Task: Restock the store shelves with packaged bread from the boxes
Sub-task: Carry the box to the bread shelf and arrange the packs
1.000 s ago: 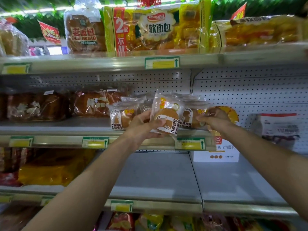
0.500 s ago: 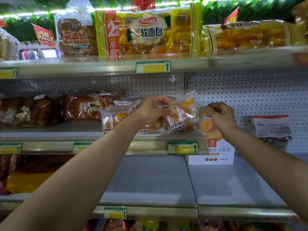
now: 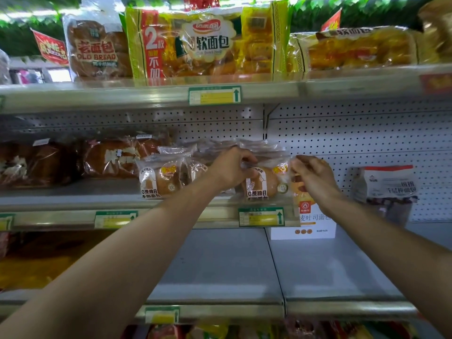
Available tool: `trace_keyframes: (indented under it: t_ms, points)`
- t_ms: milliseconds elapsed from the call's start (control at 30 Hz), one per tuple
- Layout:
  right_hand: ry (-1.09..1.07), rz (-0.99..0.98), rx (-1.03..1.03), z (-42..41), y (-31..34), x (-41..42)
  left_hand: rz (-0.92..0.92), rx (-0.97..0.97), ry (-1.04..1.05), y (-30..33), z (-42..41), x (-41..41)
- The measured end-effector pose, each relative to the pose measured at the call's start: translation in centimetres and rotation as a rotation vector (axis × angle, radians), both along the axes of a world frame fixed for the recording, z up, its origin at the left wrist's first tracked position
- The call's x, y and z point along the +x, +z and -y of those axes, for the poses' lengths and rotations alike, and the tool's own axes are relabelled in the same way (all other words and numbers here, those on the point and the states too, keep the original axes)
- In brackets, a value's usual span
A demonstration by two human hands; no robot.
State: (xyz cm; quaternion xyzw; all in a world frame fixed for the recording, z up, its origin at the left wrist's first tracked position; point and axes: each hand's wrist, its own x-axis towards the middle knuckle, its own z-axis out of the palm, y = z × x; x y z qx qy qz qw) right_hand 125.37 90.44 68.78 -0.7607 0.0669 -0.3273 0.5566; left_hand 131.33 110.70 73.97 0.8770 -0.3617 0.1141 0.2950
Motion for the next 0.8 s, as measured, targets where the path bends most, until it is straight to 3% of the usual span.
trace_keyframes:
  t_ms: [167,433,500,567,667,800]
  points:
    - [-0.078,0.016,-0.021,-0.7,0.4,0.2,0.316,0.084,0.130,-0.2,0.2,-0.3]
    - [-0.183,0.012,-0.138,-1.7,1.6,-0.3,0.291,0.000,0.161,-0.8,-0.4,-0.7]
    - [-0.219,-0.003,-0.204,-1.9,1.8,-0.4,0.182,-0.148,0.141,-0.8,-0.9,-1.5]
    - [-0.248,0.030,-0.268,-2.4,1.9,-0.7,0.020,-0.428,0.092,-0.8,-1.7,-2.6]
    - [-0.273,0.185,-0.388,-3.9,1.8,-1.9,-0.249,-0.785,0.046,-1.4,-3.6,-4.8]
    - [-0.167,0.386,-0.533,-7.7,1.5,-2.5,-0.486,-1.029,0.033,-3.5,-7.2,-6.7]
